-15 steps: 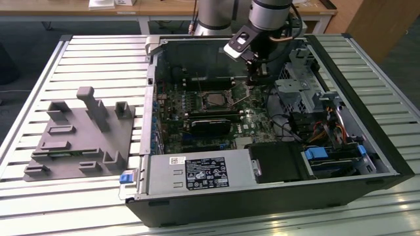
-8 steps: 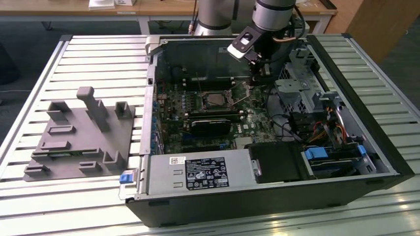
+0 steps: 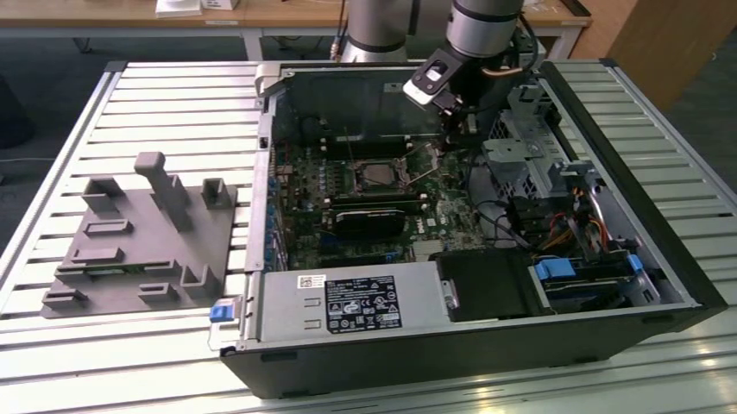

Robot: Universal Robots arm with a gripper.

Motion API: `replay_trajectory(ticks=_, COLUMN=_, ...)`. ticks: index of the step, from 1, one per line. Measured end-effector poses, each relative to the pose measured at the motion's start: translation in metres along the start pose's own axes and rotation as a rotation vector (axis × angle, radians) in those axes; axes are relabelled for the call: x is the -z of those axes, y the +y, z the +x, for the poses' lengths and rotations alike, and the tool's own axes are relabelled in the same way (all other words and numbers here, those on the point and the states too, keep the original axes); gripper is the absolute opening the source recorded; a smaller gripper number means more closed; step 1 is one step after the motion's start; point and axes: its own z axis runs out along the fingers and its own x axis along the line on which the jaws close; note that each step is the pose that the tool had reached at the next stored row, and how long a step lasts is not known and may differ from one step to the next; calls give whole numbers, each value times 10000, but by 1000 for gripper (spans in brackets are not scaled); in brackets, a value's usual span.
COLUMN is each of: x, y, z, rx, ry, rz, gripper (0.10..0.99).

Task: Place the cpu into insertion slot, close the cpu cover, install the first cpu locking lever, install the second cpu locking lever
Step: 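Close the cpu cover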

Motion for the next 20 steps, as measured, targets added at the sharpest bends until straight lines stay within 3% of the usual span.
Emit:
replay_trajectory(ticks=7, x=-103, y=14, z=3, rx=-2, ry=1, rz=13, gripper=114)
replay_trajectory(ticks=15, x=-86, y=-73, z=7, rx=-1, ry=14, rz=17, gripper=114)
replay_trajectory(ticks=20, x=-60, y=-174, z=12, rx=0, ry=19, rz=19, gripper=114)
